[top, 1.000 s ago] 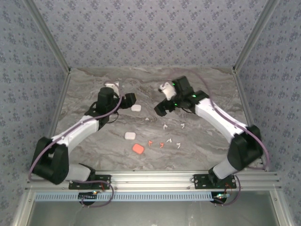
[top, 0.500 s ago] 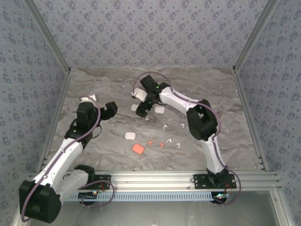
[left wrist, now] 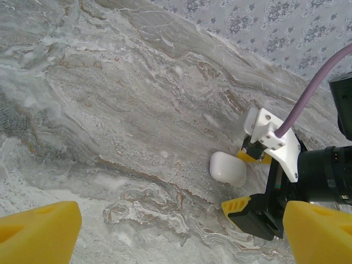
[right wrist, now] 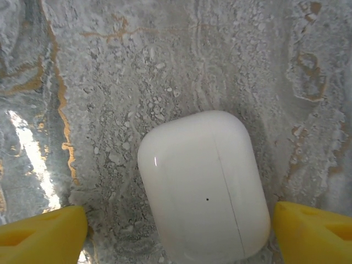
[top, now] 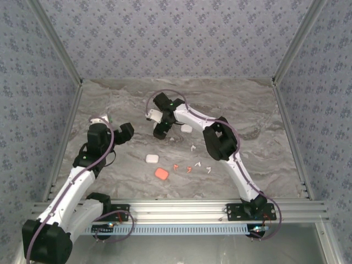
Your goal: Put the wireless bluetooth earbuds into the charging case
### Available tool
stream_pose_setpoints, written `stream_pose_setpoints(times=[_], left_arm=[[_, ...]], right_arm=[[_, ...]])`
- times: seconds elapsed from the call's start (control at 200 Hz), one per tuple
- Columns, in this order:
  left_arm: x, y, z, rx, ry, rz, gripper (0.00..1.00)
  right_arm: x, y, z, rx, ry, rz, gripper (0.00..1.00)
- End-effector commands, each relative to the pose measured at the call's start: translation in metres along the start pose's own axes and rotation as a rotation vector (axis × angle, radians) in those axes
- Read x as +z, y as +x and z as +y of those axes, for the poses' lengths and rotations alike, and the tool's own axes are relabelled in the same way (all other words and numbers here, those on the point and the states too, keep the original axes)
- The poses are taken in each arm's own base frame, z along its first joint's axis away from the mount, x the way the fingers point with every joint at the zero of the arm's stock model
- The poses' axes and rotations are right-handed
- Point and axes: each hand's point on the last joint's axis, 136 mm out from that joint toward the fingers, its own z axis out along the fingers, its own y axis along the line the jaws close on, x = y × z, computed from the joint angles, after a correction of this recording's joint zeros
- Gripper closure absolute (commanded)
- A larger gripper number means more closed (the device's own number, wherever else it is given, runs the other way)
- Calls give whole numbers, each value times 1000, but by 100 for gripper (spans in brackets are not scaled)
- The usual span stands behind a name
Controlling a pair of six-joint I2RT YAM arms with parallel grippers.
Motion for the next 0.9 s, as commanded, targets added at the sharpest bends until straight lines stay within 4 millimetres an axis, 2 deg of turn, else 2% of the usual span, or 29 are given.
stream_pose_setpoints(times=[0.0,0.3,0.465,0.615,0.69,0.894], left_arm=[[-1,-2,3,-13,-13,-8,6],[-1,-3,3,-12,-15,-6,5],[-1,-1,0,-1,1,3,5],[-2,-3,-10,19,52,16,5],[-3,-4,-21,32,100,27,5],[-10,-10,-70,65,343,79,6]], right_arm=[[5,11,0,-8,6,60,17],[4,15,-1,-17,23,73,47],[-14,6,-5,-13,66,8,58],[-45,-4,-8,-15,108,-81,59],[-69,-9,-10,-12,143,-142,59],[-136,-3,3,-7,214,-282,59]])
